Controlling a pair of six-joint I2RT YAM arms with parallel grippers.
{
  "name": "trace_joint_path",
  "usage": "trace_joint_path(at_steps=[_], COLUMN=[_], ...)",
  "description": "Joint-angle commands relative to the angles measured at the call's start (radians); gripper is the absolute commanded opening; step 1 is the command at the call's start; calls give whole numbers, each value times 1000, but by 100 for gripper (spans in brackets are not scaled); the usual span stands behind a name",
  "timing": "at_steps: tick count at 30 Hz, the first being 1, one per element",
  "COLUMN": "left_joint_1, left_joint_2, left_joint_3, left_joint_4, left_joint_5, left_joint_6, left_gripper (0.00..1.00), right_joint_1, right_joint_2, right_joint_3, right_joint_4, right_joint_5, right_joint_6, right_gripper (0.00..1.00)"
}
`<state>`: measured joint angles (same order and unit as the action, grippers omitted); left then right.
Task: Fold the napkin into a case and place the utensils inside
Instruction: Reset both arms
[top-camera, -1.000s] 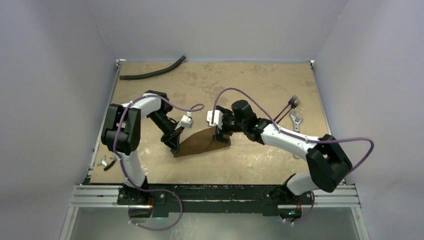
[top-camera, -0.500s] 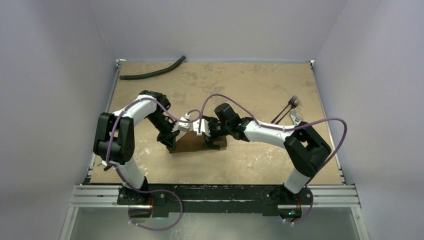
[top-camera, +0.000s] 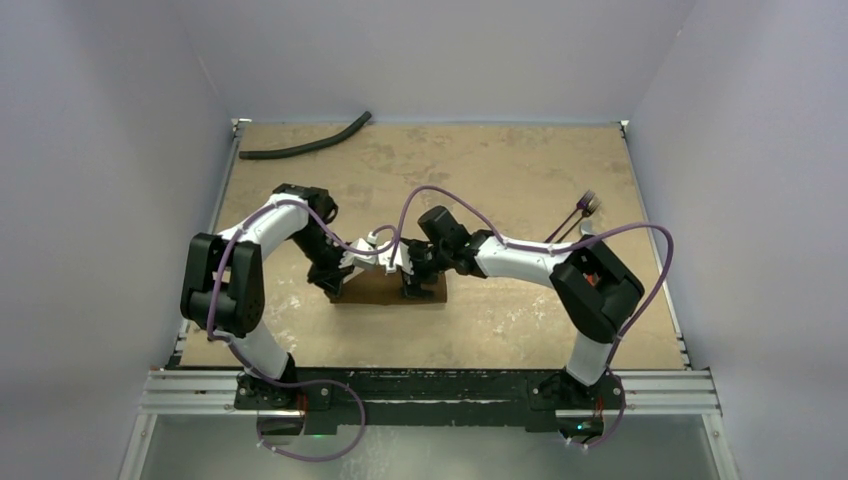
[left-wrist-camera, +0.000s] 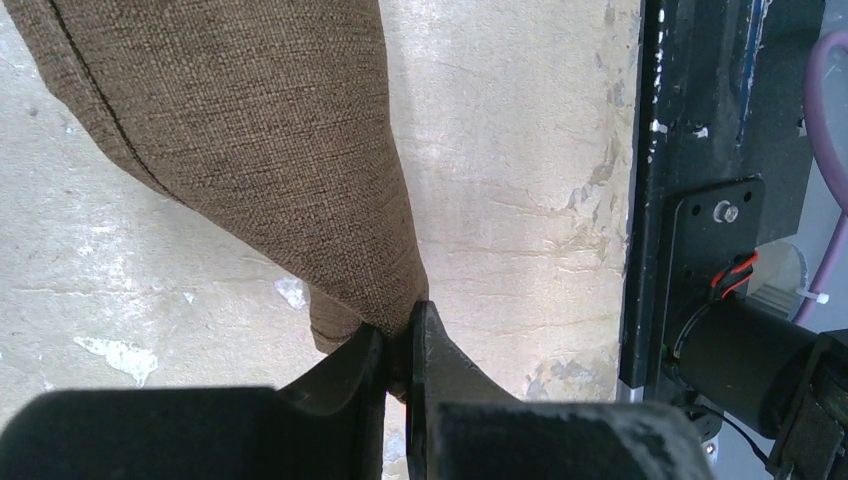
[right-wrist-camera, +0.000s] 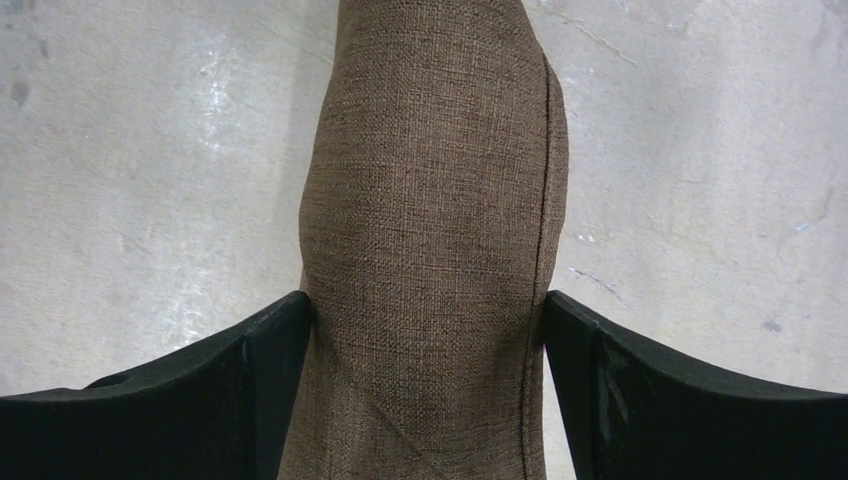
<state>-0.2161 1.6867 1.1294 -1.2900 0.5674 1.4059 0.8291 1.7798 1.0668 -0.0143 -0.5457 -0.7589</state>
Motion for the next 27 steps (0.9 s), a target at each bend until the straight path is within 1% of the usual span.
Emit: trace_joint_path(at_steps=[1,5,6,7,9,11,15,17,19,21,23,25,27], left_joint_1=[-1,46,55,62,71,72,71,71,70,70,69,70,72], left_joint_2=[-46,-56,-58,-56,-50,-35,-19,-32,-38,-30,-22,-19,-17], left_joint_3=[29,24,17,12,8,14,25,10,1,2,9,17,28], left_joint_4=[-11,-7,-12,-21,-49,-83,-95,-79,-71,-78,-87,-100,-117], left_joint_5=[112,128,128,129,140,149,148,140,138,136,131,128,128], left_joint_6=[29,37,50,66,99,124,119,117,114,117,120,126,131], left_gripper=[0,0,0,0,0,0,0,0,0,0,0,0,0], right_joint_1=[40,65,71,72,74,78,79,87,113,127,130,135,136], right_joint_2=[10,-39,-59,-79,-138,-170,-144,-162,-181,-183,-185,-173,-155], right_joint_3=[-33,-93,-118,-145,-220,-266,-261,-292,-324,-333,-337,-319,-286], right_joint_4=[-86,-9,19,74,199,290,289,348,402,410,400,362,309], right_joint_5=[1,-30,-19,-1,21,53,122,162,234,285,263,228,197], right_joint_6=[93,185,205,229,284,309,296,320,344,361,371,368,360], right_gripper=[85,85,89,95,98,99,96,96,94,84,66,55,47])
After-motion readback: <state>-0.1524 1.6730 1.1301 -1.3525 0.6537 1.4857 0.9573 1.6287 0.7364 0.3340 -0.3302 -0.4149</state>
